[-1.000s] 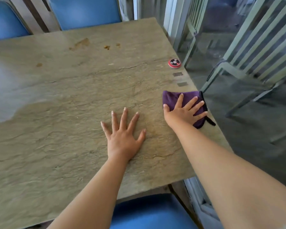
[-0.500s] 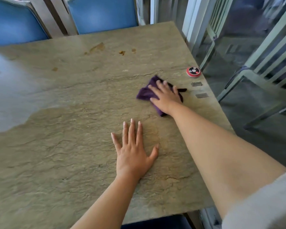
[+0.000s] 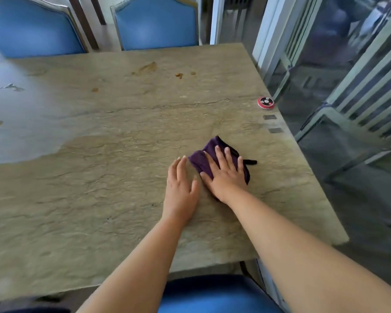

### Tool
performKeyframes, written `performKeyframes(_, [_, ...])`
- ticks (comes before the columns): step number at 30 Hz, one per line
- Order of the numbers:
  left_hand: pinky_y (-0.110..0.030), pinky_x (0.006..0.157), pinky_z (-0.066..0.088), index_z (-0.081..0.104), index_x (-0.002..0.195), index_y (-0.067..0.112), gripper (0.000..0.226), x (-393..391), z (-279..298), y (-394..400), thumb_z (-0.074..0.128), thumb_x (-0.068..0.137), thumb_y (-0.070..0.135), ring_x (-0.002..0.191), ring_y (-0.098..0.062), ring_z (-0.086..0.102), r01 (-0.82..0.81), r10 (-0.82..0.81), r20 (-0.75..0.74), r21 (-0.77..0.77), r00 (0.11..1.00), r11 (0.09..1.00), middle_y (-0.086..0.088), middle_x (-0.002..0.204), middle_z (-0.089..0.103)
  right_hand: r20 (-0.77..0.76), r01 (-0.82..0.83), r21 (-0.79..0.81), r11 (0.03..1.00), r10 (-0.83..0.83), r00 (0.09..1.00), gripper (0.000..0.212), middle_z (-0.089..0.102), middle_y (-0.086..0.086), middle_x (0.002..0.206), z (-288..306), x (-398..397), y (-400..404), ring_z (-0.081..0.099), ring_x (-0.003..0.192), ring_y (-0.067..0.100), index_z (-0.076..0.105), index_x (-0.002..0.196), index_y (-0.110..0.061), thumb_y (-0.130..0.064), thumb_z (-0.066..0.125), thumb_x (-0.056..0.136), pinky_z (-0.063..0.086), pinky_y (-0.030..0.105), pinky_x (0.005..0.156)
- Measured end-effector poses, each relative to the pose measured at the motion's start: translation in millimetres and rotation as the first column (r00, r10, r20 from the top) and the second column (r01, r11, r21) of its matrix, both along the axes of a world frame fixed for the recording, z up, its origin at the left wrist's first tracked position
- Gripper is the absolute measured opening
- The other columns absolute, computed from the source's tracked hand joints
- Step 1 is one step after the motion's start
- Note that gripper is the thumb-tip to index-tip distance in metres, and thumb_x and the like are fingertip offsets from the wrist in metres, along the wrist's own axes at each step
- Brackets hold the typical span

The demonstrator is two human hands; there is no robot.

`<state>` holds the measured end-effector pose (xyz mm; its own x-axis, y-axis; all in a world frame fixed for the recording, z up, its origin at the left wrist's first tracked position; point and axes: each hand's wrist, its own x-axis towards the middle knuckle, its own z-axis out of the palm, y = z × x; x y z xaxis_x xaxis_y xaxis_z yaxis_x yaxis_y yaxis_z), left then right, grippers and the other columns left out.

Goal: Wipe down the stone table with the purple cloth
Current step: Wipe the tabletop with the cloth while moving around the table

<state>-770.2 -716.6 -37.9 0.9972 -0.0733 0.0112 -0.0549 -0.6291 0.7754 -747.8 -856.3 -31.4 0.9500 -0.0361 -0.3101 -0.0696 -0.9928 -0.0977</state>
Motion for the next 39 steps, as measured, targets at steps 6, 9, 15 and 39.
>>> performKeyframes(6, [-0.047, 0.120, -0.005, 0.022, 0.151, 0.029, 0.056, -29.4, 7.0, 118.1, 0.040, 0.098, 0.035, 0.150, -0.013, 0.002, 0.047, -0.039, -0.027, 0.481, 0.999, 0.875, 0.008, 0.161, 0.010, -0.097, 0.146, -0.001, 0.989, -0.145, 0.985, 0.072, -0.031, 0.006, 0.155, 6.2, -55.2, 69.3, -0.033, 0.140, 0.031, -0.013, 0.149, -0.034, -0.065, 0.017, 0.093, -0.019, 0.060, 0.108])
performKeyframes(9, [-0.053, 0.118, -0.011, 0.012, 0.153, 0.035, 0.057, -47.4, 11.9, 193.3, 0.033, 0.100, 0.042, 0.148, -0.014, -0.014, 0.015, 0.061, -0.109, 0.588, 0.992, 0.808, 0.010, 0.162, -0.006, -0.148, 0.100, 0.008, 0.995, -0.098, 0.984, 0.076, -0.035, 0.009, 0.152, 9.4, -72.5, 128.4, -0.038, 0.136, 0.035, -0.017, 0.149, -0.032, -0.069, 0.014, 0.091, -0.023, 0.062, 0.104])
performKeyframes(15, [-0.059, 0.115, 0.000, 0.002, 0.149, 0.050, 0.057, -68.4, 16.5, 318.6, 0.030, 0.099, 0.052, 0.148, -0.017, -0.016, 0.124, 0.146, -0.372, 0.611, 0.917, 0.782, 0.013, 0.160, -0.016, -0.223, -0.084, 0.058, 0.995, 0.095, 0.970, 0.069, -0.041, 0.008, 0.149, 12.4, -107.6, 265.4, -0.042, 0.133, 0.035, -0.022, 0.146, -0.034, -0.064, 0.011, 0.094, -0.022, 0.063, 0.106])
performKeyframes(39, [-0.036, 0.117, 0.023, 0.010, 0.154, 0.031, 0.067, -36.0, 36.4, 520.6, 0.044, 0.097, 0.018, 0.147, -0.023, 0.019, 0.357, -0.141, -0.389, 0.567, 0.911, 0.742, 0.009, 0.161, 0.009, -0.118, -0.504, 0.086, 0.860, 0.511, 0.851, 0.066, -0.041, 0.000, 0.150, 2.0, -119.1, 466.1, -0.044, 0.132, 0.028, -0.020, 0.145, -0.045, -0.066, 0.015, 0.093, -0.024, 0.061, 0.106])
